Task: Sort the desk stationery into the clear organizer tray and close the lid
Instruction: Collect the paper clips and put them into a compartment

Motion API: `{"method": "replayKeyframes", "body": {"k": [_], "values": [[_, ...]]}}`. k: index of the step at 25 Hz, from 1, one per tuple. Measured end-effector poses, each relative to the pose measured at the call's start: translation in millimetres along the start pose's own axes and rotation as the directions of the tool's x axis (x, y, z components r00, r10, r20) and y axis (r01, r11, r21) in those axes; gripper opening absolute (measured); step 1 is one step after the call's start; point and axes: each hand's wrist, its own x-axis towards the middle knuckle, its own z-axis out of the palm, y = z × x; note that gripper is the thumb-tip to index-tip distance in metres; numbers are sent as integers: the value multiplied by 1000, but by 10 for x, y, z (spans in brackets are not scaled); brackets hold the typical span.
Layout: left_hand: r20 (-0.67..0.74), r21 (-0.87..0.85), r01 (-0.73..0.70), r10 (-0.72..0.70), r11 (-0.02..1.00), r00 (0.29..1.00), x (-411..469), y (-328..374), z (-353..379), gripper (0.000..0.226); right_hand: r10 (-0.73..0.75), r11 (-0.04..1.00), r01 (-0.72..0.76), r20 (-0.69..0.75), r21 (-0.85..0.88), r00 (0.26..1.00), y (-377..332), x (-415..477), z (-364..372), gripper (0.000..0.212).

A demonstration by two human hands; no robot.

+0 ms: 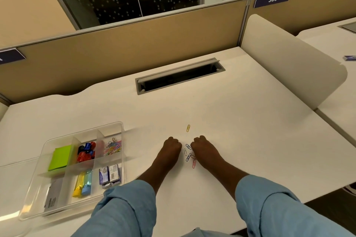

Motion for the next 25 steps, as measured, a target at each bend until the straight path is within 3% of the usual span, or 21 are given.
{"method": "replayKeyframes", "body": {"k": [2, 4, 7, 11, 14, 16, 18, 19, 21, 25], "values": [[-6, 21, 8, -8, 1000, 1000, 8, -52, 12, 23, 116, 982, -120, 41, 144, 992, 21, 52, -31, 21], [-19, -4, 26, -26, 1000, 999, 45, -98, -4, 22, 300, 899, -291, 23, 327, 954, 52, 107, -76, 22], [-12, -142, 104, -107, 984, 994, 87, -171, -21, 22, 562, 598, -466, 74, 652, 824, 126, 166, -116, 19], [-95, -461, 316, -400, 829, 911, 104, -116, -98, 17, 731, 217, -561, 248, 799, 636, 179, 244, -125, 14], [20, -733, 459, -659, 502, 752, 170, -50, -348, 13, 701, -2, -568, 406, 823, 585, 81, 332, -142, 8], [138, -853, 466, -758, 236, 637, 172, -61, -518, 12, 635, -257, -453, 503, 854, 586, -70, 404, -216, 4], [214, -917, 397, -794, 37, 569, 108, -144, -688, 15, 546, -526, -270, 564, 806, 620, -269, 510, -296, 15], [228, -932, 361, -806, -20, 547, 62, -211, -767, 17, 499, -616, -207, 581, 760, 643, -389, 564, -351, 18], [217, -950, 308, -829, -58, 515, -37, -390, -909, 21, 421, -695, -177, 594, 697, 685, -639, 690, -431, 20], [123, -962, 274, -876, 10, 466, -270, -798, -1130, 25, 328, -686, -241, 588, 686, 739, -1204, 901, -522, 16]]}}
